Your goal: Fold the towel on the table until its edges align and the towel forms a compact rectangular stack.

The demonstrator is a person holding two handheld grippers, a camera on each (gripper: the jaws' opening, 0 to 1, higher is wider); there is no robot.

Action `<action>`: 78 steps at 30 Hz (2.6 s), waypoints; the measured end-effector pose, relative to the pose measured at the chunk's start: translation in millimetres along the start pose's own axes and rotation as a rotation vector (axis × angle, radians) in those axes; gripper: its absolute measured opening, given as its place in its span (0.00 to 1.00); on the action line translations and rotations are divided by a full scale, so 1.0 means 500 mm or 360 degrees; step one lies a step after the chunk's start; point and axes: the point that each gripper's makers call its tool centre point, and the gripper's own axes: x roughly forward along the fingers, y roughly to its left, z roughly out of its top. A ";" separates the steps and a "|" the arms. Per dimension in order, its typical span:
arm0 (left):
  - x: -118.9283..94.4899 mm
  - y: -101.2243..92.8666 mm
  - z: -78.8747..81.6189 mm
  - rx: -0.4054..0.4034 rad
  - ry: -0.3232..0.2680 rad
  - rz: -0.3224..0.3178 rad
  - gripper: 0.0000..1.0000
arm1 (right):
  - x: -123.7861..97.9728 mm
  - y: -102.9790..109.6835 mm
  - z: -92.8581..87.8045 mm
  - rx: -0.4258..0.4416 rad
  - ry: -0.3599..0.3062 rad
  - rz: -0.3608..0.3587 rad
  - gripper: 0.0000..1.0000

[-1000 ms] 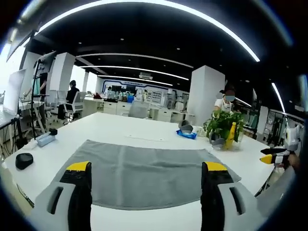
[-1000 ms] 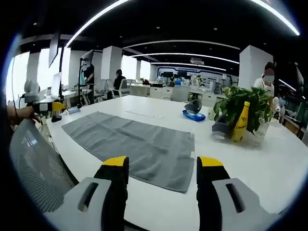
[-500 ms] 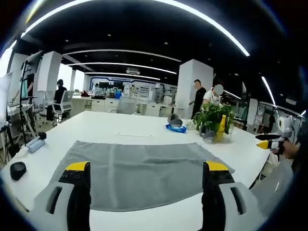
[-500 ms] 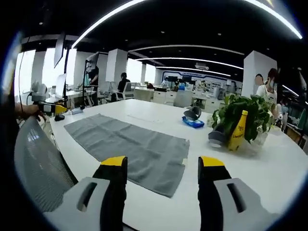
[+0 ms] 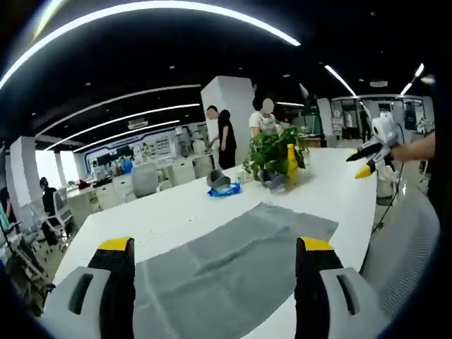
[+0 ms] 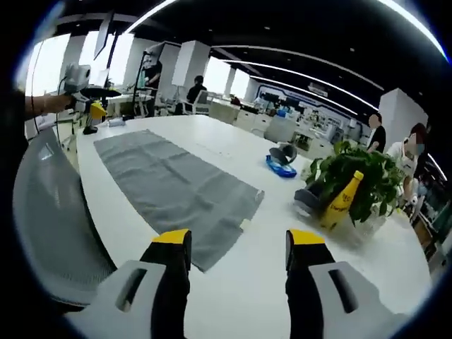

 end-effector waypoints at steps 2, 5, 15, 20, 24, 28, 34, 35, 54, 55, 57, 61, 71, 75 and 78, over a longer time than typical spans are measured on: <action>0.024 -0.026 0.015 0.0025 -0.0019 -0.0075 0.96 | 0.009 -0.013 -0.001 -0.0039 0.0032 0.0028 0.49; 0.058 -0.059 0.041 0.0054 -0.0072 -0.0148 0.91 | 0.028 -0.042 0.000 -0.0082 0.0071 0.0051 0.46; 0.166 -0.181 0.052 0.0270 -0.0043 -0.0337 0.72 | 0.154 0.020 -0.061 0.0228 0.0270 0.0364 0.44; 0.207 -0.232 0.023 0.0104 -0.0015 -0.0432 0.62 | 0.202 0.047 -0.138 0.0297 0.0483 0.0430 0.33; 0.246 -0.279 -0.013 0.0089 0.0049 -0.0481 0.54 | 0.228 0.076 -0.205 0.0317 0.0675 0.0469 0.26; 0.263 -0.331 -0.032 -0.0013 0.0066 -0.0539 0.52 | 0.237 0.092 -0.241 0.0403 0.0774 0.0469 0.21; 0.266 -0.389 -0.061 -0.0022 0.0101 -0.0598 0.51 | 0.233 0.109 -0.253 0.0608 0.0773 0.0487 0.13; 0.264 -0.398 -0.064 -0.0030 0.0108 -0.0618 0.51 | 0.232 0.113 -0.253 0.0644 0.0779 0.0496 0.12; 0.237 -0.517 -0.067 0.0368 0.0010 -0.0829 0.38 | 0.170 0.162 -0.097 0.1351 0.0191 0.0630 0.00; 0.233 -0.525 -0.066 0.0362 0.0005 -0.0842 0.35 | 0.164 0.169 -0.081 0.1373 0.0161 0.0647 0.00; 0.229 -0.532 -0.060 0.0356 -0.0005 -0.0862 0.28 | 0.157 0.185 -0.047 0.1427 0.0094 0.0696 0.00; 0.228 -0.528 -0.044 0.0418 -0.0073 -0.0838 0.25 | 0.152 0.217 -0.008 0.1466 0.0058 0.0760 0.00; 0.233 -0.493 -0.033 0.0521 -0.0118 -0.0726 0.17 | 0.165 0.253 0.032 0.1693 0.0011 0.0867 0.00; 0.234 -0.491 -0.029 0.0534 -0.0124 -0.0711 0.14 | 0.163 0.246 0.040 0.1844 -0.0042 0.0887 0.00; 0.237 -0.480 -0.023 0.0541 -0.0133 -0.0687 0.10 | 0.163 0.243 0.045 0.2048 -0.0107 0.0935 0.00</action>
